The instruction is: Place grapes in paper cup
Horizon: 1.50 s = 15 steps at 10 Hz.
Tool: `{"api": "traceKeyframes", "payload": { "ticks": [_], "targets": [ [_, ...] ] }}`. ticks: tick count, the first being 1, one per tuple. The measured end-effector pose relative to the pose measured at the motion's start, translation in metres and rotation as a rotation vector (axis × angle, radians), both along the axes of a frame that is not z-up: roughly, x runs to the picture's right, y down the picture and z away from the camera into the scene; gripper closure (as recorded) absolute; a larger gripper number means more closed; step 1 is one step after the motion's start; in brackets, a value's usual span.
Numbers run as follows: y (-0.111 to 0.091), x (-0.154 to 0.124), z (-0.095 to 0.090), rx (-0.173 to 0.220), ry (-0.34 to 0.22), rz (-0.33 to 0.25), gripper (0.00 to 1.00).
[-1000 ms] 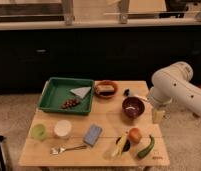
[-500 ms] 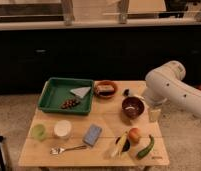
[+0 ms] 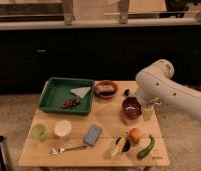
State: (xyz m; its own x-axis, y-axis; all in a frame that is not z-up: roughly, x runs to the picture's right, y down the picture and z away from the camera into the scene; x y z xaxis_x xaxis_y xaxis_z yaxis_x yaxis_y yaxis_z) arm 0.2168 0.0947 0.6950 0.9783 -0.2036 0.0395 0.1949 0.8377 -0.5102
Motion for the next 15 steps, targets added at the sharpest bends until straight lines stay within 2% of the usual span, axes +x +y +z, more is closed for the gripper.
{"api": "traceKeyframes", "payload": {
  "ticks": [6,8,10,13,15],
  "targets": [
    [-0.017,-0.033,0.011,0.005,-0.036,-0.09,0.2],
    [-0.024,-0.035,0.016,0.01,-0.047,-0.11,0.2],
    [-0.032,-0.05,0.023,0.017,-0.064,-0.126,0.2],
    [-0.044,-0.049,0.033,0.018,-0.063,-0.151,0.2],
    [-0.046,-0.051,0.04,0.017,-0.067,-0.15,0.2]
  ]
}}
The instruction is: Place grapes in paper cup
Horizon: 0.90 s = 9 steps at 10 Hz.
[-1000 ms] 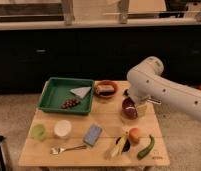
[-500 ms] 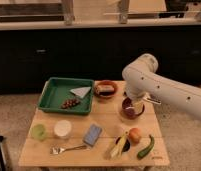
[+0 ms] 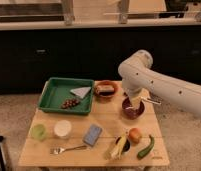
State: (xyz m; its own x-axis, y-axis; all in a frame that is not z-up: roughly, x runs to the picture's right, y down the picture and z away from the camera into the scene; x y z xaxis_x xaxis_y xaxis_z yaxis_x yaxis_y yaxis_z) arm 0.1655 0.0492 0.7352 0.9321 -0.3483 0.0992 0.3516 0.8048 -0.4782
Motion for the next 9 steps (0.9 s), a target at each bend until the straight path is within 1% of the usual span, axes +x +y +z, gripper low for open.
{"api": "traceKeyframes", "payload": {
  "ticks": [2,4,7,8,9],
  "targets": [
    [-0.004,-0.005,0.009,0.007,-0.014,0.003,0.2],
    [-0.008,-0.002,0.018,0.009,-0.022,-0.005,0.2],
    [-0.01,-0.003,0.024,0.003,-0.034,-0.007,0.31],
    [-0.011,-0.002,0.026,0.003,-0.036,-0.007,0.31],
    [-0.014,-0.001,0.032,0.006,-0.047,-0.01,0.22]
  ]
}}
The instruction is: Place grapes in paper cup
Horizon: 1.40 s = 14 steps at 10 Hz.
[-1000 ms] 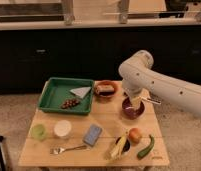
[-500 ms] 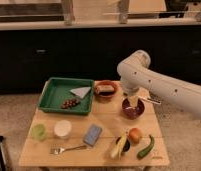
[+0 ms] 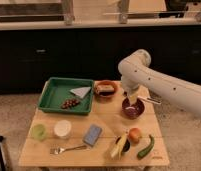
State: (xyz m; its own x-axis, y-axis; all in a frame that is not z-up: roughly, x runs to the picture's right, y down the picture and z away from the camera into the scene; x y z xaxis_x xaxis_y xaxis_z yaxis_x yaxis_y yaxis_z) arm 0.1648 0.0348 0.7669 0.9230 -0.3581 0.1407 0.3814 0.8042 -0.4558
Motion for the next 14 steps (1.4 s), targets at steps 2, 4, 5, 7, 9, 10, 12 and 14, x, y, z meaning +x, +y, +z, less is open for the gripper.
{"api": "traceKeyframes", "payload": {
  "ticks": [2,4,5,7,9,10,12,14],
  "targets": [
    [-0.001,0.002,0.008,-0.002,-0.011,0.001,0.2],
    [0.0,0.002,0.012,-0.004,-0.026,0.003,0.2],
    [0.001,0.005,0.014,-0.004,-0.028,0.007,0.2],
    [0.001,0.01,0.02,-0.004,-0.037,0.014,0.2],
    [-0.003,0.016,0.027,-0.005,-0.045,0.02,0.2],
    [-0.003,0.018,0.029,-0.008,-0.052,0.025,0.2],
    [-0.005,0.028,0.032,-0.006,-0.053,0.032,0.2],
    [-0.005,0.027,0.039,-0.008,-0.066,0.03,0.2]
  ]
}}
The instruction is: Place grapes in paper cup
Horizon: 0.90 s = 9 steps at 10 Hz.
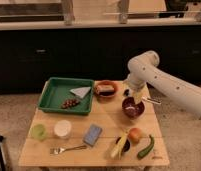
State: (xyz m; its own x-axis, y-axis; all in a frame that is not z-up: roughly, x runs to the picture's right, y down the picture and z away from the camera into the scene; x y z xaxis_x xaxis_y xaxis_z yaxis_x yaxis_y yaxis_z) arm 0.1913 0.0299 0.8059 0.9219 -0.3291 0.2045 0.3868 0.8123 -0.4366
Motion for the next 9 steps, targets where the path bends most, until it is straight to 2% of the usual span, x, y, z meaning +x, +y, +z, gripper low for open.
{"api": "traceKeyframes", "payload": {
  "ticks": [7,9],
  "targets": [
    [-0.005,0.007,0.01,-0.002,-0.038,-0.001,0.2],
    [-0.001,0.01,0.016,-0.008,-0.045,0.007,0.2]
  ]
}}
